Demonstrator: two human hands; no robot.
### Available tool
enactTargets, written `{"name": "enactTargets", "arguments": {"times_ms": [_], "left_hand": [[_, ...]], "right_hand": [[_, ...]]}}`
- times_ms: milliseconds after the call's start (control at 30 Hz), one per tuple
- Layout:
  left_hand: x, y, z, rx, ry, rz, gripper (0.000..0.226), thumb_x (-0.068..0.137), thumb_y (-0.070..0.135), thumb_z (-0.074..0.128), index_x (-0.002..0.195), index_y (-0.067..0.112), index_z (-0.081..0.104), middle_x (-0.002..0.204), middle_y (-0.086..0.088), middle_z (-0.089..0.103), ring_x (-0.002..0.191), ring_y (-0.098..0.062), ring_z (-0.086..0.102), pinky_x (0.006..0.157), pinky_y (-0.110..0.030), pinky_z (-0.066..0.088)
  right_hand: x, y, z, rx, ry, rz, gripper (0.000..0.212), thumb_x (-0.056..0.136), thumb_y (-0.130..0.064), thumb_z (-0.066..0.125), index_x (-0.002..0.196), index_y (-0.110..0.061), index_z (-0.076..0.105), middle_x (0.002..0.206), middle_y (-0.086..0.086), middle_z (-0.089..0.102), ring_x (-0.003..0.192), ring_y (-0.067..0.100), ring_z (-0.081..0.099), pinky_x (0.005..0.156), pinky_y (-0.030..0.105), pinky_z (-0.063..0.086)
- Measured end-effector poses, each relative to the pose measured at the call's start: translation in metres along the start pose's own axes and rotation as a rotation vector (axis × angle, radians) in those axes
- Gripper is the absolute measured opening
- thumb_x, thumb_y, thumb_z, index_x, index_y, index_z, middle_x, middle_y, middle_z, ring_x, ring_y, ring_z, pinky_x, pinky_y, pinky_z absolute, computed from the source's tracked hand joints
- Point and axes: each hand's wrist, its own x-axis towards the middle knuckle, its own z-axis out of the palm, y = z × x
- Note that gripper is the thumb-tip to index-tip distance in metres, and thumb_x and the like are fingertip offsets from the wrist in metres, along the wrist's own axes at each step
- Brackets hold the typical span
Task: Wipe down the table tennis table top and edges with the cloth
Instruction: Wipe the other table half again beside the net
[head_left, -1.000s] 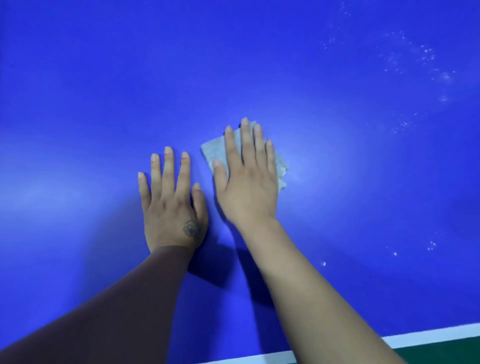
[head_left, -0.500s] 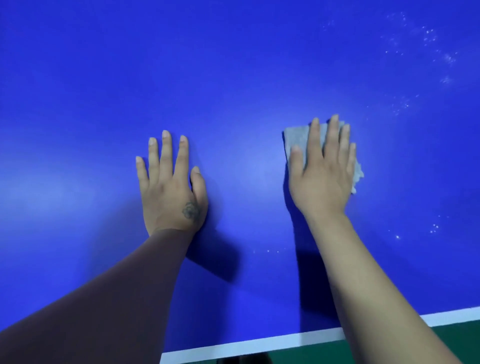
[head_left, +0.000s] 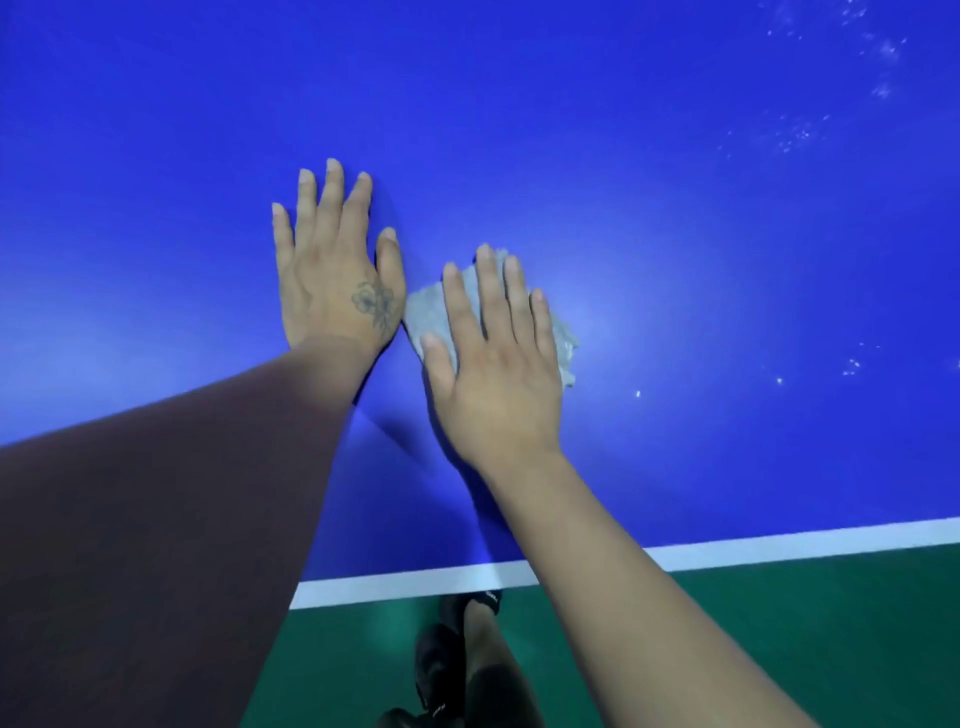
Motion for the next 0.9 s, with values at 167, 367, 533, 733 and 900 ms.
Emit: {"name": "enactTargets", "arguments": {"times_ms": [167,367,533,733,900], "left_hand": [[-0.040,0.008,-0.017,0.002,-0.002,-0.045,0.059,0.106,0.033,0.041,0.160,0.009,0.039,0.172,-0.012,0.030,0.163,-0.036,0.014,0.132,-0.060,0.008],[-0.145,0.004,-0.023,0.080,-0.079,-0.025,0.062,0.112,0.040,0.027,0.167,0.012,0.030,0.177,-0.010,0.021,0.165,-0.034,0.011,0.131,-0.059,0.013],[-0.159,0.000,-0.009,0.093,-0.070,-0.003,0.061,0.112,0.039,0.023,0.169,0.017,0.026,0.178,-0.005,0.018,0.165,-0.030,0.009,0.132,-0.056,0.011],[-0.160,-0.002,-0.007,0.033,-0.025,0.001,0.057,0.113,0.034,0.024,0.168,0.018,0.030,0.177,-0.003,0.022,0.165,-0.028,0.011,0.133,-0.055,0.012],[-0.160,0.000,-0.011,0.027,-0.043,-0.009,0.057,0.113,0.035,0.021,0.168,0.018,0.030,0.177,-0.002,0.021,0.166,-0.026,0.009,0.133,-0.054,0.011]], "right_hand": [[-0.073,0.071,-0.029,-0.066,-0.076,0.054,0.063,0.113,-0.049,0.033,0.171,-0.025,0.026,0.180,0.003,0.011,0.167,0.022,0.002,0.135,0.048,0.007],[-0.023,0.101,-0.034,-0.111,-0.017,0.291,0.067,0.112,-0.052,0.017,0.172,-0.022,0.019,0.180,0.007,0.008,0.167,0.028,0.003,0.134,0.053,0.003],[0.018,0.059,-0.015,-0.116,-0.034,0.321,0.068,0.112,-0.049,0.017,0.173,-0.019,0.010,0.180,0.012,-0.002,0.166,0.032,-0.005,0.133,0.055,0.001],[-0.037,-0.004,0.003,-0.064,0.010,0.158,0.066,0.112,-0.048,0.028,0.171,-0.020,0.021,0.180,0.011,0.007,0.167,0.030,0.001,0.133,0.055,0.006],[-0.114,-0.006,0.002,-0.046,-0.044,0.054,0.062,0.114,-0.046,0.031,0.171,-0.023,0.023,0.180,0.007,0.009,0.167,0.025,0.001,0.133,0.053,0.010]]}}
